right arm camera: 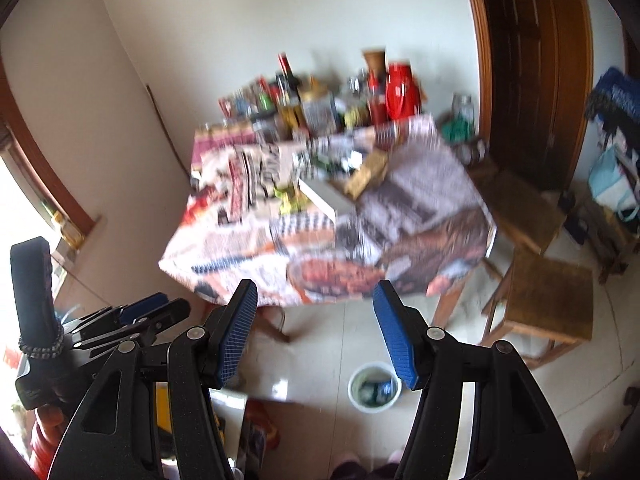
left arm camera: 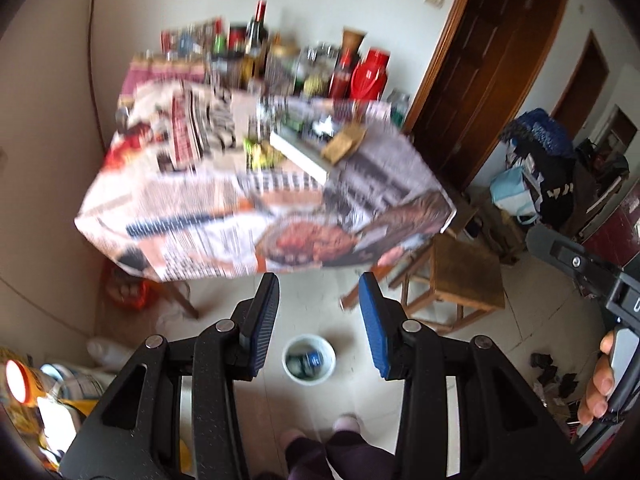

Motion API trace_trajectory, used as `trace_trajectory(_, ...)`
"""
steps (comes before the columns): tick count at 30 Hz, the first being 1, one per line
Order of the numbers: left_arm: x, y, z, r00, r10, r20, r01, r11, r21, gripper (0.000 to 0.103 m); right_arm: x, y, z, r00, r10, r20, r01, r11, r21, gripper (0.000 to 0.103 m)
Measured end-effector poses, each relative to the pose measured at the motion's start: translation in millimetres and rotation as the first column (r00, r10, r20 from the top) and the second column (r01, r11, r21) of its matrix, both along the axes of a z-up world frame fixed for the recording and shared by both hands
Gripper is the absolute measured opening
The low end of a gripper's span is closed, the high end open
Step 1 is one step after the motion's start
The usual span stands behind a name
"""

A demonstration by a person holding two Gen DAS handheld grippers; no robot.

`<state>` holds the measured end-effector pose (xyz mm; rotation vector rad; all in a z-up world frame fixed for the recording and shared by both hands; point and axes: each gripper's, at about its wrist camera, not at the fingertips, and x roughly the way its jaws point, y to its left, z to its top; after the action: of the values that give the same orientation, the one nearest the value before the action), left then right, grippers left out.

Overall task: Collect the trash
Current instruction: 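Move both open tools back toward the table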

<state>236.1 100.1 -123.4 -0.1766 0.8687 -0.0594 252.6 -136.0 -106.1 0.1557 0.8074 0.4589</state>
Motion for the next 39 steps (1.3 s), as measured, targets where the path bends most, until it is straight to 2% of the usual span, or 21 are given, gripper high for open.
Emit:
trace_trajectory(4, -11.5, 1.3, 31.2, 0.997, -0.007, 0.081, 0.005, 1.000, 0.025, 0.046, -9.0, -5.5, 26.9, 0.996, -0.031, 0.083, 0.030, 0.999, 0.012, 0.057)
trace_trajectory(6, -12.2, 2.9, 44.2, 0.994, -0.007, 0.110, 0.004, 1.000, 0.026, 0.054, -8.9, -8.0, 35.9, 0.992, -0.047, 0.113, 0.045, 0.999, 0.018, 0.057)
trace_trajectory(7, -11.7, 2.9, 48.2, 0.993, -0.003, 0.117, 0.000, 1.000, 0.026, 0.064, -8.7, -9.7, 39.3, 0.991, -0.051, 0.121, 0.049, 0.999, 0.020, 0.057)
trace_trajectory(10, -6.3, 2.5, 58.9, 0.989, 0.010, 0.150, -0.014, 1.000, 0.026, 0.078, -1.5, -15.0, 44.6, 0.988, -0.066, 0.138, 0.062, 0.998, 0.032, 0.072)
trace_trajectory(11, -2.2, 2.2, 60.8, 0.988, 0.012, 0.154, -0.016, 0.999, 0.027, 0.086, 4.0, -17.7, 45.1, 0.985, -0.082, 0.150, 0.077, 0.996, 0.040, 0.079)
trace_trajectory(12, 2.1, 1.9, 62.7, 0.987, 0.017, 0.161, -0.022, 0.999, 0.030, 0.089, 7.1, -19.3, 45.8, 0.983, -0.090, 0.158, 0.085, 0.996, 0.042, 0.081)
trace_trajectory(19, 46.3, 2.0, 62.3, 0.981, 0.089, 0.174, -0.096, 0.995, 0.032, 0.091, 55.4, -24.4, 44.6, 0.976, -0.082, 0.201, 0.084, 0.996, 0.000, 0.081)
trace_trajectory(25, 104.9, 2.5, 58.7, 0.971, 0.183, 0.156, -0.188, 0.982, 0.016, 0.091, 116.8, -29.0, 50.6, 0.977, 0.001, 0.213, 0.005, 1.000, -0.026, 0.081)
trace_trajectory(30, 144.4, -0.6, 62.0, 0.952, 0.263, 0.158, -0.268, 0.963, 0.015, 0.091, 157.0, -26.1, 53.8, 0.971, 0.101, 0.216, -0.091, 0.994, -0.058, 0.081)
trace_trajectory(39, 193.1, -3.0, 50.8, 0.921, 0.374, 0.108, -0.379, 0.925, 0.025, 0.091, 209.7, -8.2, 26.7, 0.957, 0.261, 0.124, -0.251, 0.964, -0.093, 0.081)
